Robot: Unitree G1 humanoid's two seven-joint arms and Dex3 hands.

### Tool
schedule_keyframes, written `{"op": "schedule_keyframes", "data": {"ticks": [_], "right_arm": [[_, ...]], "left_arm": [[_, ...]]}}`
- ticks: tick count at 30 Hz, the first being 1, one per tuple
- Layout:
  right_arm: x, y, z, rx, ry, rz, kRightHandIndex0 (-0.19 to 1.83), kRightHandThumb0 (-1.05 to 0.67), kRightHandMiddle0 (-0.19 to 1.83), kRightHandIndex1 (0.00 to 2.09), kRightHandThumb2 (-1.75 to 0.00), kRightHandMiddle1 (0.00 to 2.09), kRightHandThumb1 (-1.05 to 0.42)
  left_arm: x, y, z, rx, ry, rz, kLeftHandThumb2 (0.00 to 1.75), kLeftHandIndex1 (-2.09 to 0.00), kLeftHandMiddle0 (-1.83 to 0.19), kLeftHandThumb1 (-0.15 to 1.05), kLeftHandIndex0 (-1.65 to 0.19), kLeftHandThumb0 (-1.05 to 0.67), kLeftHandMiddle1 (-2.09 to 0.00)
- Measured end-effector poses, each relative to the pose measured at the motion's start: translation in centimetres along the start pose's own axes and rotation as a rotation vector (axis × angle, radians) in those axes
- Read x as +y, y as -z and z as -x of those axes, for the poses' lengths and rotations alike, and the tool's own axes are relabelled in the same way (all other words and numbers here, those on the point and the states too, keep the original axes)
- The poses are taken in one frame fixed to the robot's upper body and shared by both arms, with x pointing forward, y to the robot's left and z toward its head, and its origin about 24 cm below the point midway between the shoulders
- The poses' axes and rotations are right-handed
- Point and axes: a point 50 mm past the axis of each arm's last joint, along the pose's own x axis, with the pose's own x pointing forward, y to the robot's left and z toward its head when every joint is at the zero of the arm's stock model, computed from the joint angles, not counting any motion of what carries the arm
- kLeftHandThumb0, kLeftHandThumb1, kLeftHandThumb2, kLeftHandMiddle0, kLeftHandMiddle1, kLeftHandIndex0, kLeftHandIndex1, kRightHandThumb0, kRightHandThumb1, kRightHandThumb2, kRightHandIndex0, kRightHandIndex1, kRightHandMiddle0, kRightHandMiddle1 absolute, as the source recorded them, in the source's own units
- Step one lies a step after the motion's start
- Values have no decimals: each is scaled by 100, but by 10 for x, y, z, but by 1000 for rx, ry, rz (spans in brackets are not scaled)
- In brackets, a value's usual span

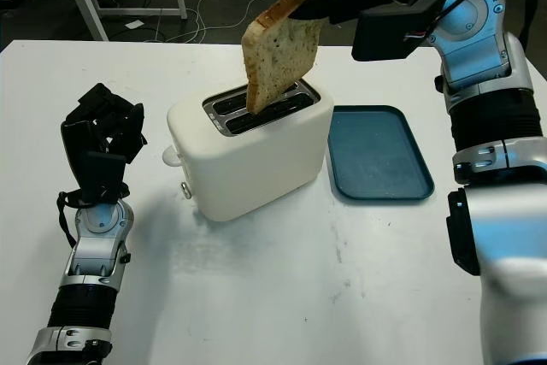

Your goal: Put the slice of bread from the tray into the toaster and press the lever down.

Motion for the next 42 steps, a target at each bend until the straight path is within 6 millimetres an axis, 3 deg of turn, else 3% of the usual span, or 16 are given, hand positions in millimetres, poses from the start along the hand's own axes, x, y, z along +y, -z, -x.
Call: {"op": "schedule_keyframes", "data": {"ticks": [10, 28, 42], "right_arm": [[10, -2, 0, -9, -49, -17, 105, -50, 74, 175, -44, 175, -92], [21, -22, 7, 17, -80, -50, 109, -45, 78, 175, -46, 175, -92], [26, -26, 10, 96, -114, -65, 109, -42, 79, 175, -47, 175, -92]], "left_arm": [[0, 0, 0, 0, -6, 2, 34, -155, -102, 92, -86, -101, -171], [1, 0, 2, 2, -6, 0, 33, -155, -102, 92, -86, -100, -171], [1, 0, 2, 2, -8, 0, 34, -156, -102, 92, -86, -101, -170]]}}
